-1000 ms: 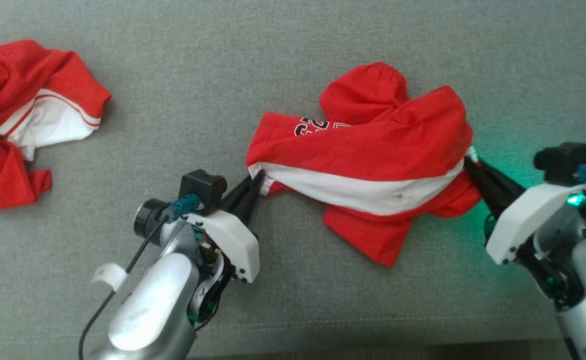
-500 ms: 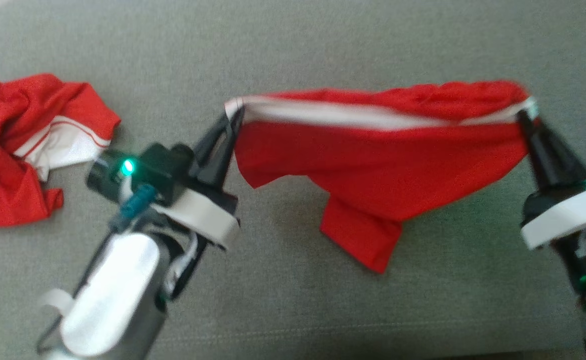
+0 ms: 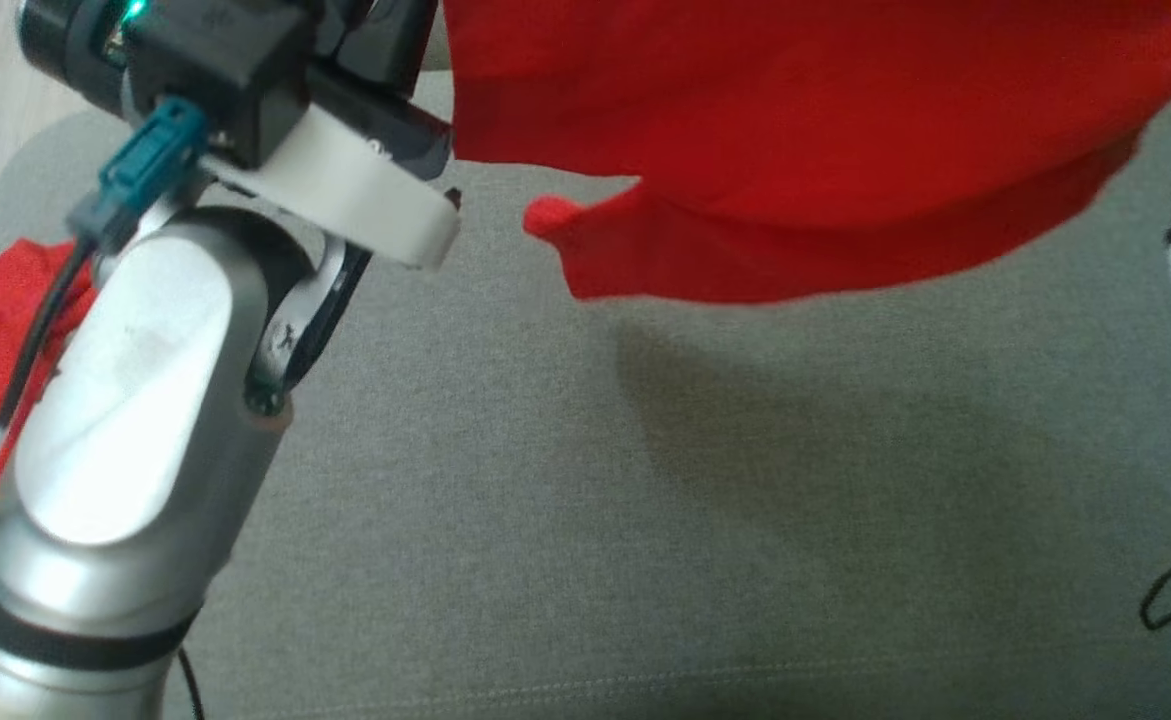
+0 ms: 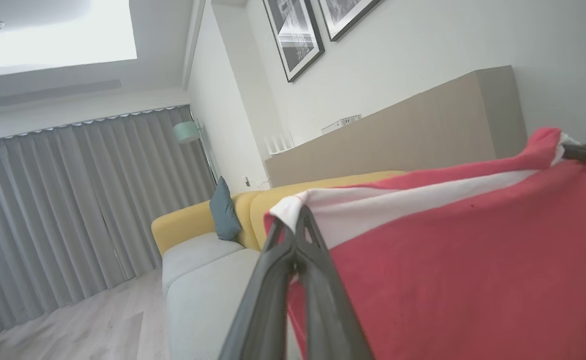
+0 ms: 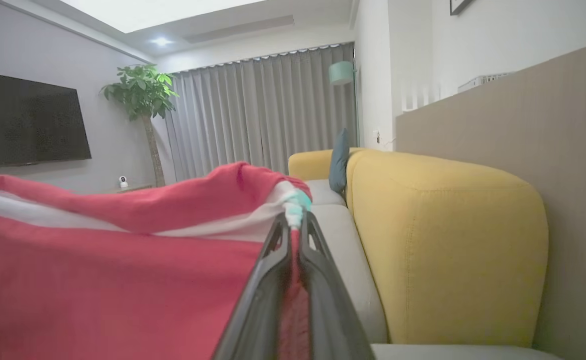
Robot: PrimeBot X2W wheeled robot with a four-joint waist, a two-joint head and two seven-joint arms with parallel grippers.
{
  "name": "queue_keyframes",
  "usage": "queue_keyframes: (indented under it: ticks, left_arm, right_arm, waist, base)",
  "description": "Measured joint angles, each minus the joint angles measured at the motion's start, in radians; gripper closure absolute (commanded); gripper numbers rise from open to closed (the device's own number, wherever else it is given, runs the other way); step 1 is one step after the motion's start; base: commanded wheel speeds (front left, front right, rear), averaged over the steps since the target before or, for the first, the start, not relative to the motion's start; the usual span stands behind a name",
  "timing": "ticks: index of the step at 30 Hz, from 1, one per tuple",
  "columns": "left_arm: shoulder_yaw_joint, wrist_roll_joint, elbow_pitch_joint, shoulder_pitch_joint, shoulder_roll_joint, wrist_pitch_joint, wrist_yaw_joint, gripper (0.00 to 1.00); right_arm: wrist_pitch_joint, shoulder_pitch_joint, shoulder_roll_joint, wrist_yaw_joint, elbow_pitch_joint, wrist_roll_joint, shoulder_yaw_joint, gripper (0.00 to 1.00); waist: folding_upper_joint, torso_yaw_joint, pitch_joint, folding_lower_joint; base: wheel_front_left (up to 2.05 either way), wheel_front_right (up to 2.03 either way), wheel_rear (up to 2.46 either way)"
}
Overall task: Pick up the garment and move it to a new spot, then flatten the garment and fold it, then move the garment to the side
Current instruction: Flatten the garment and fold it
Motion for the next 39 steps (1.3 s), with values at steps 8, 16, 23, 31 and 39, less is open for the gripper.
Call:
queue_keyframes:
  ticks: [8,16,23,31,39]
  left_arm:
    - [0.004,-0.059,0.191,-0.057,-0.058,-0.036,-0.036,1.0]
    - [0.049,-0.1,0.606,-0.27,-0.126,-0.224,-0.088,1.0]
    - [0.143,-0.113,0.92,-0.519,-0.164,-0.32,-0.091,1.0]
    - [0.208,-0.11,1.034,-0.529,-0.209,-0.327,-0.09,1.0]
    - [0.207,-0.13,1.175,-0.347,-0.237,-0.327,-0.1,1.0]
  right_arm:
    - [0.025,-0.037,0.028,0.0,0.105,0.003,0.01,1.0]
    - [-0.1,-0.321,0.04,0.0,0.395,0.039,0.104,1.0]
    - [-0.37,-0.627,0.076,0.0,0.754,0.084,0.195,1.0]
    - [-0.528,-0.736,0.088,0.0,1.094,0.095,0.333,1.0]
    - [-0.577,-0.712,0.111,0.0,1.323,0.062,0.49,1.0]
  waist:
    - [0.0,-0.006,0.018,0.0]
    - [0.0,-0.019,0.091,0.0001]
    - [-0.0001,-0.042,0.154,0.0003]
    - [0.0,-0.035,0.237,0.0001]
    - [-0.0001,-0.027,0.331,0.0003]
  base:
    - [0.0,0.0,0.0]
    - [0.0,0.0,0.0]
    - [0.0,0.0,0.0]
    - [0.0,0.0,0.0]
    - [0.0,0.0,0.0]
